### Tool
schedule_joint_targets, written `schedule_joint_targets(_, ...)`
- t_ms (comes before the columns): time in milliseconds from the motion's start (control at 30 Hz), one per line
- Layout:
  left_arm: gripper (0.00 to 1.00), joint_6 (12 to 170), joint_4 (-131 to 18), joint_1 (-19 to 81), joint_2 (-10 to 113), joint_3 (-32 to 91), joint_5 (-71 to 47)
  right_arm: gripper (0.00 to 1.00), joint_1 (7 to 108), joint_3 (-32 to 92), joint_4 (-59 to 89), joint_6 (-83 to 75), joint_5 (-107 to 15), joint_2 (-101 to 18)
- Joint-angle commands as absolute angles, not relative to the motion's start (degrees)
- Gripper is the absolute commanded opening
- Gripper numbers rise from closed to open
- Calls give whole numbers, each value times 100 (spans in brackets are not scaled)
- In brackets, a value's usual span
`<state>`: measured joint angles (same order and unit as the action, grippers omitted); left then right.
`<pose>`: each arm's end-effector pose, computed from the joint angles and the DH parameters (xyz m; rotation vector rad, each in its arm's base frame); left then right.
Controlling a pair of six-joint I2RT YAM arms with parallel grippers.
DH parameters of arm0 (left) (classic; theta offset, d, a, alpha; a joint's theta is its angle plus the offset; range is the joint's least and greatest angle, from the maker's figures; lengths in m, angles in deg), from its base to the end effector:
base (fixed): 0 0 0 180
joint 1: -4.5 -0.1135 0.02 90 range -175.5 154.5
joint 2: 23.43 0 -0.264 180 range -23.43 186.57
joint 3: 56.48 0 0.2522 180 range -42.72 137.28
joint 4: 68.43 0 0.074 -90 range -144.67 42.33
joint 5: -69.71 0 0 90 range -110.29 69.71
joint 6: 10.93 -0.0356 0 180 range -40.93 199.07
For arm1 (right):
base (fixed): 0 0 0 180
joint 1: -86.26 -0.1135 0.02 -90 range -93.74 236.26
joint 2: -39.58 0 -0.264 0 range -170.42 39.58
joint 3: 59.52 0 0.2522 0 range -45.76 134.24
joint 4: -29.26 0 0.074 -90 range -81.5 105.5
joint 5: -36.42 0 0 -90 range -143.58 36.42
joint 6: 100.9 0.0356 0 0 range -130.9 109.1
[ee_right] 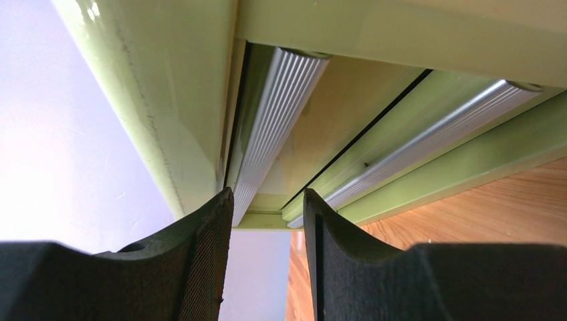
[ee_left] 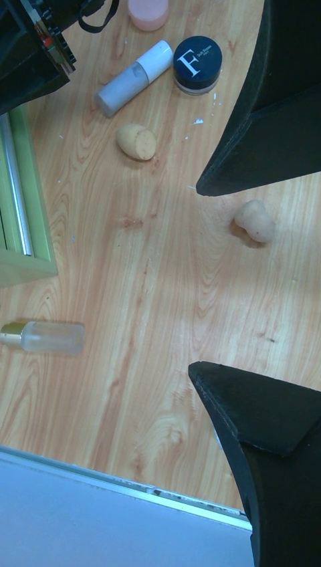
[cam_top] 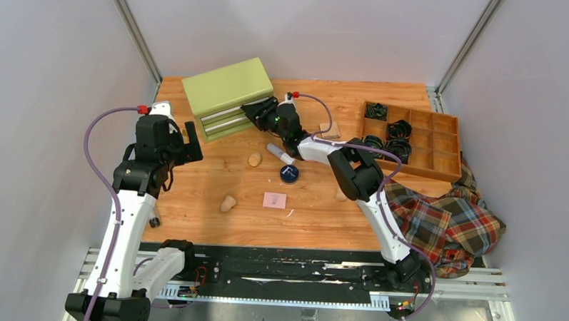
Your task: Organize the makeup
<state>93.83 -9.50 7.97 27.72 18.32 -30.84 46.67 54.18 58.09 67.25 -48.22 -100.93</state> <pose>0.1745 -0.0040 0.3573 -0.3169 2.1515 0.0200 0.4280 0.3583 0.1715 0.5127 1.7303 1.6419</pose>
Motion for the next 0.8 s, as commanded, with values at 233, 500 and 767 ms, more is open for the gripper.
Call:
schedule_joint_targets(233, 99, 9313, -1028, 810, 2737, 1792, -3175, 43, 4698, 5936, 5979, 6885, -4807, -10475)
schedule_joint_targets(500, 99, 9331, -1020, 810, 2761, 1776, -3151, 42, 4672, 6061, 6240, 7012, -4940, -10579)
schedule_joint_targets(767, 99, 9314, -970, 810, 2763, 1818, -3147, 29, 4621, 6280, 6763, 7145, -5323, -10815)
